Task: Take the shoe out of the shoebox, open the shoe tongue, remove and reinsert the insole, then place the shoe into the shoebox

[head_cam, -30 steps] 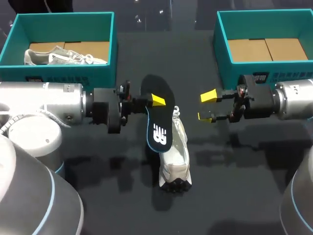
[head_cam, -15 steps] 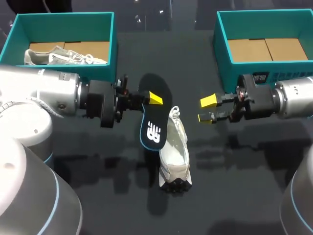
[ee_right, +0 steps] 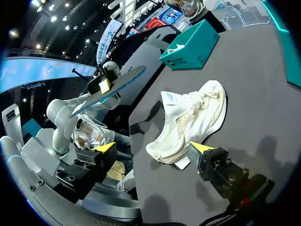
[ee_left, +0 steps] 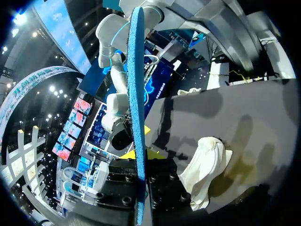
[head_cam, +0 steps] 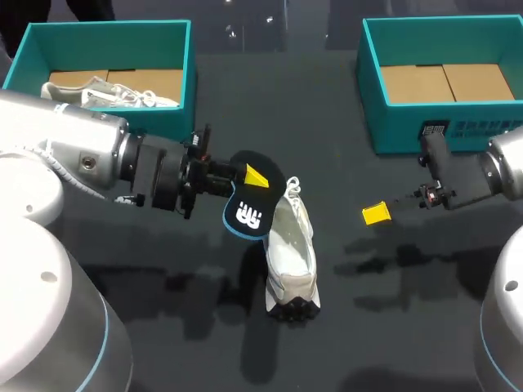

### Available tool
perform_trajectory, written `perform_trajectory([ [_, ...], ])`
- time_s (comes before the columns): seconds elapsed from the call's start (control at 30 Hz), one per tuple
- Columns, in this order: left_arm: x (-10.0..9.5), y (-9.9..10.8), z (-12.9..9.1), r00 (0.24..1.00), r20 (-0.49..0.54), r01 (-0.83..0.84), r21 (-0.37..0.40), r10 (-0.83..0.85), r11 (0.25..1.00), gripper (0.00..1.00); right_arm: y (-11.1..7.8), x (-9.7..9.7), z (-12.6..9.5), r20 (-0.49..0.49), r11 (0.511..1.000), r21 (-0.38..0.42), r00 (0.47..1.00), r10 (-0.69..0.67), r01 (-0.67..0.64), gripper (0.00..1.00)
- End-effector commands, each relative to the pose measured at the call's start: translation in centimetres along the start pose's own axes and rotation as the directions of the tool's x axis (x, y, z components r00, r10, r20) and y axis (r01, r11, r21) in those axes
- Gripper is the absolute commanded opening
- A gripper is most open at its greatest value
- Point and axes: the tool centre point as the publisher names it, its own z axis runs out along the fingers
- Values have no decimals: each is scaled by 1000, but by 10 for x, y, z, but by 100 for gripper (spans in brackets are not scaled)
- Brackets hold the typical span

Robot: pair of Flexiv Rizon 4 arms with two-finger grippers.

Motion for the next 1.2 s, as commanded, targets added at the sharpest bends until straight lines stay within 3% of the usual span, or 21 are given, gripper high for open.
perform_trajectory([
  [0.03, -2, -1, -5, 1000, -12, -1, 1, 1, 1000, 0, 4, 7, -7, 33, 995, 72, 997, -68, 65, 100],
  [0.27, -2, -1, -5, 1000, -12, -1, 1, 1, 1000, 0, 4, 7, -7, 33, 995, 72, 997, -68, 65, 100],
  [0.3, 0, -9, 2, 999, -20, 27, 25, -27, 999, 0, 4, 7, -7, 33, 995, 72, 997, -68, 65, 100],
  [0.43, 4, -32, 10, 997, -33, 72, 49, -70, 996, 0, -4, 16, -10, 121, 943, 200, 948, -294, 267, 100],
  [0.53, 9, -43, 10, 993, -50, 112, 54, -109, 992, 0, -17, 17, -12, 113, 896, 248, 907, -405, 369, 100],
  [0.83, 38, -66, 25, 968, -89, 239, 50, -234, 970, 0, -38, 4, -5, 113, 798, 313, 813, -570, 516, 100],
  [1.03, 52, -67, 35, 937, -93, 342, 55, -336, 938, 0, -43, -2, 7, 164, 774, 422, 801, -576, 471, 100],
  [1.2, 52, -67, 35, 937, -93, 342, 55, -336, 938, 0, -43, -2, 7, 164, 774, 422, 801, -576, 471, 100],
])
